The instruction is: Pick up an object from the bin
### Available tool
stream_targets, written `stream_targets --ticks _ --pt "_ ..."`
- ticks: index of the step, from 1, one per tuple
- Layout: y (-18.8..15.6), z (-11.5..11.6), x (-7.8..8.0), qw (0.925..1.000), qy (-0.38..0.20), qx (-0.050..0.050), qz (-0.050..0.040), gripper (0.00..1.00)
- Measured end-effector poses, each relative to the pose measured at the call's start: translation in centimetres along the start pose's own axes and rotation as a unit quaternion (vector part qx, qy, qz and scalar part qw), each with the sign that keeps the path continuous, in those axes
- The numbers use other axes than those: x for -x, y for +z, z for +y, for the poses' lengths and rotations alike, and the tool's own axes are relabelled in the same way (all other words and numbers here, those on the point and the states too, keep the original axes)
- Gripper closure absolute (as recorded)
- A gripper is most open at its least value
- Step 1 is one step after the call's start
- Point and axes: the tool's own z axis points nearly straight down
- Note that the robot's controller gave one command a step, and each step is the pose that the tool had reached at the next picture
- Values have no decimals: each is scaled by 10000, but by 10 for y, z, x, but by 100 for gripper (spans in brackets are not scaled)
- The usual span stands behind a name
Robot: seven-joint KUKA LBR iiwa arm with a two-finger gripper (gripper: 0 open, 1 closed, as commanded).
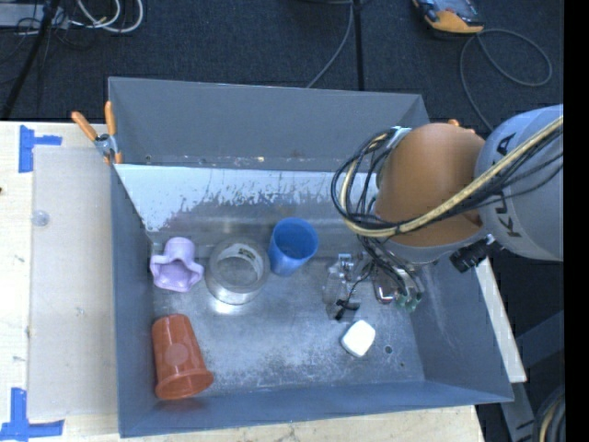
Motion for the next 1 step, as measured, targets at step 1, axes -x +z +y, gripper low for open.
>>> stream_targets --ticks 1 --pt "0 0 0 10000 1 0 0 0"
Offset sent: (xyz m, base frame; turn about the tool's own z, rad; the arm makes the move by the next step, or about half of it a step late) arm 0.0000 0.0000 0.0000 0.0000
